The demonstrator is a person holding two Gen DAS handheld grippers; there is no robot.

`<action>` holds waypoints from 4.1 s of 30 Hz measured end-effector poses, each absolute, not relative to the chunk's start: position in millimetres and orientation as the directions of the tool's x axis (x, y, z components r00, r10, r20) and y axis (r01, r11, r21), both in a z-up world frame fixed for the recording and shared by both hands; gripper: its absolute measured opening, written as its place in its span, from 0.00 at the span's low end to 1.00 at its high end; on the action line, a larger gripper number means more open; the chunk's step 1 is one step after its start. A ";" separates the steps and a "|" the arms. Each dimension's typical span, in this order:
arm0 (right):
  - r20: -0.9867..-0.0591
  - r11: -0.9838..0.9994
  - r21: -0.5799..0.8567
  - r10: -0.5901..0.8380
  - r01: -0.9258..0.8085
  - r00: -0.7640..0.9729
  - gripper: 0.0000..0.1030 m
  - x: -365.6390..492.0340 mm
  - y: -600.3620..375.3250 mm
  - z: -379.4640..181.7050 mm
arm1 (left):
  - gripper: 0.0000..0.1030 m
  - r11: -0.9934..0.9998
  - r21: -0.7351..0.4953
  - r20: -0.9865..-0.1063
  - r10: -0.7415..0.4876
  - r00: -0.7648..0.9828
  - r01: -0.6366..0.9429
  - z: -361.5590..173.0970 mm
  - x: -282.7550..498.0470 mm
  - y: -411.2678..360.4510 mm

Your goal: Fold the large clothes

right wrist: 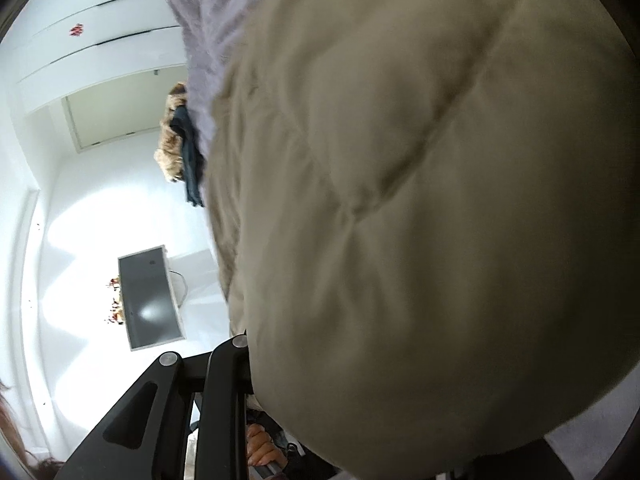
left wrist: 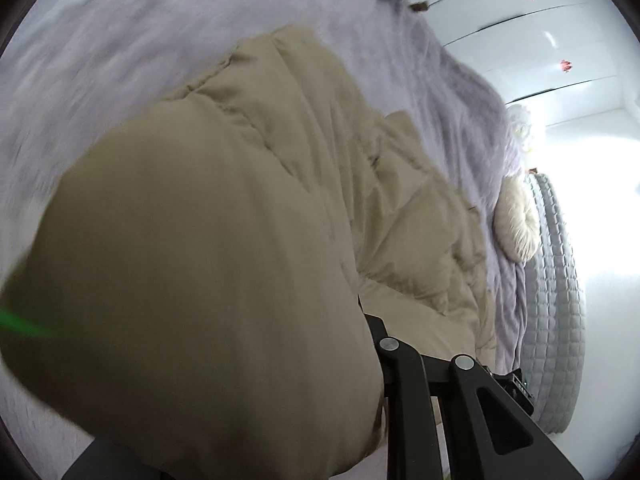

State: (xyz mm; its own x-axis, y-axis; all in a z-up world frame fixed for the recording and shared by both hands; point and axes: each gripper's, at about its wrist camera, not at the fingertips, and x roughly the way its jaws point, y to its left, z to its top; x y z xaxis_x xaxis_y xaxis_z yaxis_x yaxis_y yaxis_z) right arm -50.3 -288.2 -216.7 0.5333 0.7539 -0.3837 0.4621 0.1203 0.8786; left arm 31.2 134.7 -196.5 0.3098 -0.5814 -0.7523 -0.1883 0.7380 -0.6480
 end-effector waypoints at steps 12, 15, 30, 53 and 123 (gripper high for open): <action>-0.474 0.176 0.826 0.730 0.536 0.493 0.50 -55.4 -273.5 -219.8 | 0.51 0.811 -0.532 -0.843 -0.482 0.238 -0.242 -210.3 8.2 154.9; -0.535 0.218 0.787 0.707 0.577 0.463 0.57 -56.2 -269.8 -211.7 | 0.51 0.858 -0.467 -0.880 -0.429 0.202 -0.214 -195.0 5.6 153.9; -0.720 0.444 0.673 0.576 0.591 0.387 0.60 -85.3 -283.3 -121.3 | 0.51 0.976 -0.211 -0.967 -0.199 0.161 -0.062 -111.8 -15.0 173.2; -0.814 0.733 0.576 0.555 0.360 0.173 0.61 -40.8 -177.8 -84.6 | 0.85 0.971 -0.233 -0.951 -0.238 0.198 0.048 -102.3 26.0 131.3; -0.896 0.867 0.424 0.359 0.263 0.262 0.22 0.4 -188.7 -80.3 | 0.21 0.740 -0.589 -0.791 -0.610 -0.045 0.324 -144.2 123.7 120.8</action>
